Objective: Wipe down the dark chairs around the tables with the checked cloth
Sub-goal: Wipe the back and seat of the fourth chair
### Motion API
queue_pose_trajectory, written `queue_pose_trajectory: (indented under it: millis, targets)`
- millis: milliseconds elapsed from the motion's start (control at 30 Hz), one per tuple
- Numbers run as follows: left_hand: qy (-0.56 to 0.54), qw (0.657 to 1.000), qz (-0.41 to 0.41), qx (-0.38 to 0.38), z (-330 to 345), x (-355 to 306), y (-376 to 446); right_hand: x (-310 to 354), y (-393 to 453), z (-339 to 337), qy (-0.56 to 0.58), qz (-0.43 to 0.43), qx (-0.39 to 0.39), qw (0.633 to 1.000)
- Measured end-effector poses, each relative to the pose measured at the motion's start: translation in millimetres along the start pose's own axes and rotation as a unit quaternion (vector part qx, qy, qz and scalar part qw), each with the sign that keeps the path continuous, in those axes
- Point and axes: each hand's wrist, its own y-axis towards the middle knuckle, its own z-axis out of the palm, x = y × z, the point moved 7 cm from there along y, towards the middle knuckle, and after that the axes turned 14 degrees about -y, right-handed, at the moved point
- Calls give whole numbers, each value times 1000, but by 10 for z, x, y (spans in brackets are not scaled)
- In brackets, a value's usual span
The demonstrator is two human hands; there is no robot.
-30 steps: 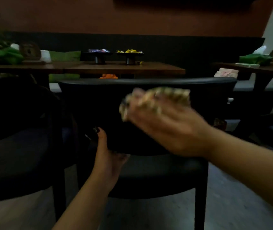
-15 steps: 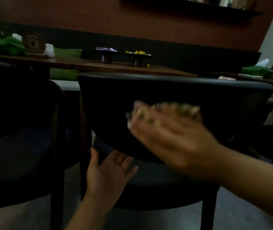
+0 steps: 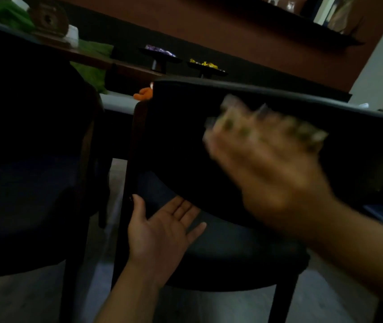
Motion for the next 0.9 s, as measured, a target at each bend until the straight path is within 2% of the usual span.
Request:
queue_pose_trajectory:
  millis: [67, 100, 167, 233, 300, 333, 400, 467, 533, 600, 667, 767, 833, 900]
  targets:
    - [11, 1000, -8, -5, -6, -5, 2, -100, 156, -46, -52, 37, -38, 997]
    - [12, 1000, -12, -2, 3, -5, 3, -10, 132, 15, -70, 25, -31, 997]
    - [9, 1000, -18, 7, 19, -5, -15, 344, -120, 297, -46, -43, 50, 997]
    - [6, 999, -28, 36, 28, 2, -37, 658, -449, 584, 4, -111, 159, 981]
    - [-4, 998, -36, 50, 13, 5, -50, 808, -576, 690, 28, -151, 222, 963]
    - [-5, 998, -36, 49, -2, 4, -50, 813, -528, 664, 29, -164, 219, 961]
    - [-3, 999, -32, 37, -16, 8, -40, 671, -211, 488, 26, -140, 155, 978]
    - [2, 1000, -21, 12, -38, 10, -16, 339, 221, 285, -3, -55, 63, 996]
    - [5, 1000, -9, 1, -47, -3, 8, 152, 445, 258, -58, 7, 16, 998]
    - [6, 1000, -3, 2, -28, -13, -12, 328, 383, 418, -92, -16, 33, 995]
    - [13, 1000, 2, 17, 8, -25, -47, 693, 64, 653, -84, -87, 86, 989]
    - [28, 999, 14, 37, -9, -31, -91, 1044, -364, 918, -93, -211, 158, 960]
    - [25, 999, 21, 42, -12, -15, -91, 1066, -450, 959, -104, -237, 168, 951]
    - [25, 999, 18, 45, -8, 14, -82, 1028, -541, 934, -84, -226, 156, 958]
